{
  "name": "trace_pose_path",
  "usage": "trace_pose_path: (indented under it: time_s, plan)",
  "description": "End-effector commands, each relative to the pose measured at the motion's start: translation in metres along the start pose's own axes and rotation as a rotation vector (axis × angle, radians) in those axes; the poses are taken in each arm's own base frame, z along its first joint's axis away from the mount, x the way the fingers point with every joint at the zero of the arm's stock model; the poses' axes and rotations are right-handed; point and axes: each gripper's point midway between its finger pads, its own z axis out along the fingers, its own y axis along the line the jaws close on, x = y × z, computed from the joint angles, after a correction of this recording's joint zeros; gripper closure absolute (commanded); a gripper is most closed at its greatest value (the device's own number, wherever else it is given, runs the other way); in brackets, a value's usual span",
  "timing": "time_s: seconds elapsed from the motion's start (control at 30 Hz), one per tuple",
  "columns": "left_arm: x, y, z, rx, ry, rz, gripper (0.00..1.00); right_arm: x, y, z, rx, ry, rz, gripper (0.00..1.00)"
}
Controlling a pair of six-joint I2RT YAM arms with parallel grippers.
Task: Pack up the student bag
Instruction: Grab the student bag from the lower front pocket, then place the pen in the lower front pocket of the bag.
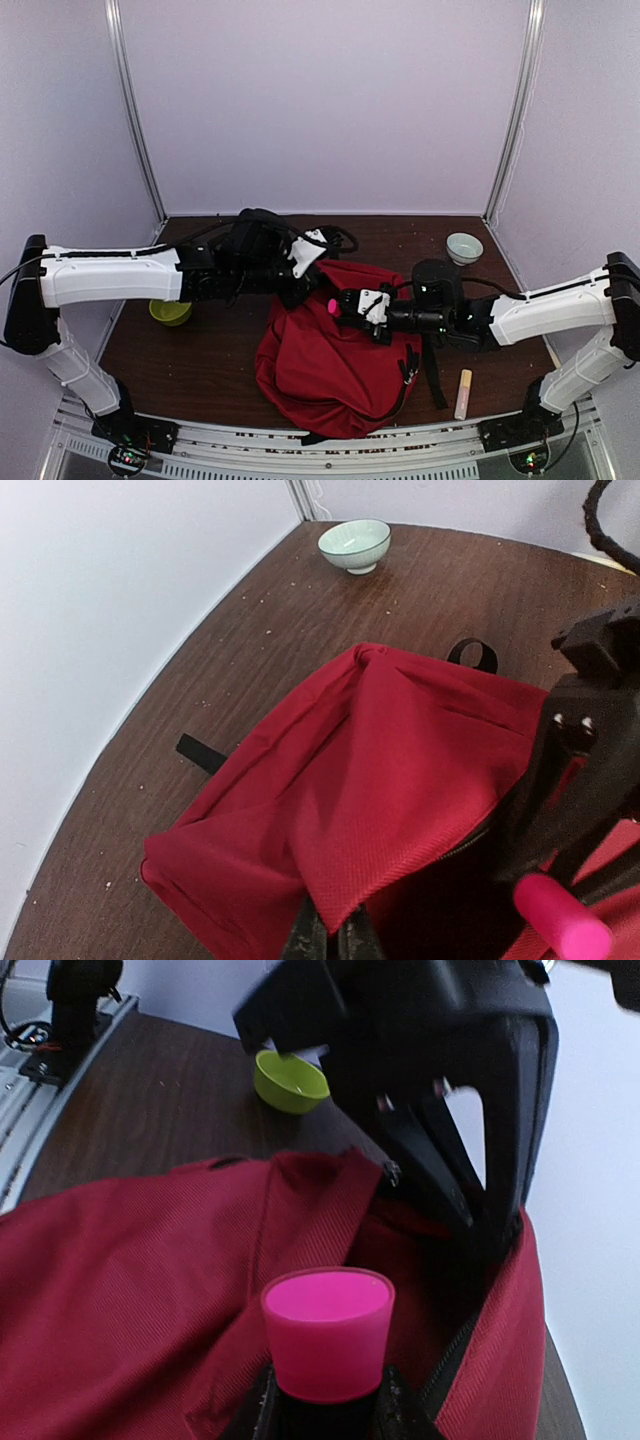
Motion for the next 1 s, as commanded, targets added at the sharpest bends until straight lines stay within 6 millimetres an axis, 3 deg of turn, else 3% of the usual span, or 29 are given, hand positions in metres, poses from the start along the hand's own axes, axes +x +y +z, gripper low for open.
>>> trace_pose_path:
  time_s: [0.0,0.2,0.27,0.33,0.37,0.4,0.43,0.47,0.57,0.67,0.73,0.8,0.97]
  plan:
    - [-0.052,0.015,-0.027,-0.032,-0.208,-0.058,1.00,0.023,-0.030,-0.009,0.170,0.136,-0.036,1.00]
    - [-0.050,0.015,-0.028,-0.034,-0.206,-0.063,1.00,0.050,-0.052,-0.006,0.266,0.329,-0.077,1.00]
    - [-0.050,0.018,-0.030,-0.047,-0.205,-0.063,1.00,0.057,-0.060,-0.009,0.302,0.395,-0.068,0.85]
    - [-0.048,0.021,-0.032,-0.062,-0.201,-0.064,1.00,0.054,-0.066,-0.013,0.327,0.411,-0.041,0.52]
    - [-0.047,0.022,-0.032,-0.068,-0.198,-0.066,1.00,0.048,-0.066,-0.016,0.324,0.400,-0.031,0.38]
    - [-0.044,0.024,-0.031,-0.074,-0.191,-0.072,1.00,0.040,-0.063,-0.018,0.313,0.376,-0.021,0.19]
    - [-0.042,0.026,-0.031,-0.082,-0.187,-0.078,1.00,0.029,-0.061,-0.021,0.307,0.343,-0.004,0.06]
    - [-0.040,0.027,-0.031,-0.091,-0.183,-0.086,1.00,0.018,-0.059,-0.026,0.300,0.310,0.023,0.01]
    - [-0.033,0.030,-0.029,-0.109,-0.168,-0.114,1.00,-0.018,-0.061,-0.043,0.267,0.237,0.213,0.00]
    - [-0.026,0.030,-0.026,-0.120,-0.162,-0.145,1.00,-0.029,-0.070,-0.069,0.309,0.238,0.443,0.00]
    - [-0.022,0.029,-0.023,-0.119,-0.152,-0.150,1.00,-0.016,-0.078,-0.092,0.421,0.254,0.599,0.00]
    - [-0.018,0.028,-0.020,-0.116,-0.138,-0.152,1.00,0.018,-0.077,-0.115,0.556,0.319,0.777,0.00]
    - [-0.014,0.026,-0.019,-0.108,-0.126,-0.153,1.00,0.112,-0.018,-0.158,0.681,0.559,1.166,0.00]
